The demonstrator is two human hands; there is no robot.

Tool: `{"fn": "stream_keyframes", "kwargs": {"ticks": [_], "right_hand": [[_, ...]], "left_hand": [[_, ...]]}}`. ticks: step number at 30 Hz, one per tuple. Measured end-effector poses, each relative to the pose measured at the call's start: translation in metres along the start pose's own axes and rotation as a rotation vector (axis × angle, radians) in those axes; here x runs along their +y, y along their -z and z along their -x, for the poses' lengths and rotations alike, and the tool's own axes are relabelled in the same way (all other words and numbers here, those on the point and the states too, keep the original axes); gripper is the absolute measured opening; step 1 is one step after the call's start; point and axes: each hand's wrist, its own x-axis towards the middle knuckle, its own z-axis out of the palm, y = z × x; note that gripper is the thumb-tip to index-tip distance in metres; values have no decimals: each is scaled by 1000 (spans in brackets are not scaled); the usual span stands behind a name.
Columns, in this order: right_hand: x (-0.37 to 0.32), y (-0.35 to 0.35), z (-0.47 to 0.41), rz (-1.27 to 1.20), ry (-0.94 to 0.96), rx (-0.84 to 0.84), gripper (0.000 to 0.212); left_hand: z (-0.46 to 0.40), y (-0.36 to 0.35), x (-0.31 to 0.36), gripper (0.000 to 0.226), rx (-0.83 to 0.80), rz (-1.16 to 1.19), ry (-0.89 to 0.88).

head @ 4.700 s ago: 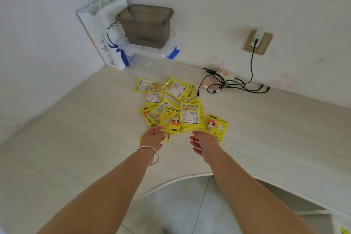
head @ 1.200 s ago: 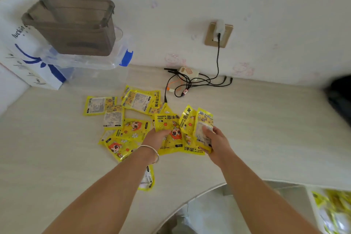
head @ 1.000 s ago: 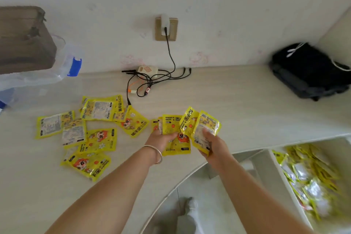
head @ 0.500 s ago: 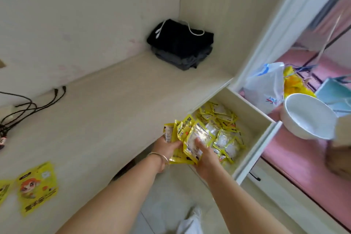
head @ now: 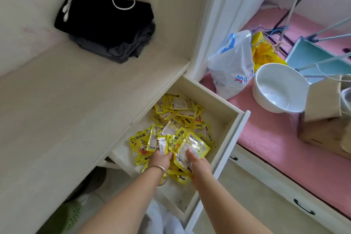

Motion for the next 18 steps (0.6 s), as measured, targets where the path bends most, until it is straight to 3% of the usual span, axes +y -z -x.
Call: {"fn": "stream_keyframes", "kwargs": {"ticks": [2, 9, 13, 18], "right_hand": [[0, -5, -19, 18, 3, 44, 41], [-1, -52, -75, 91, -37, 60, 88], [-9, -79, -97, 164, -55, 50, 94], [-31, -100, -110, 213, 13, 3, 79]], "left_hand": [[-20, -3, 2, 30, 3, -70, 14], [-90, 11, 1, 36, 97, -96, 52], [-121, 24, 9, 29, 161, -109, 26], [-137, 32, 19, 67, 273, -119, 24]]}}
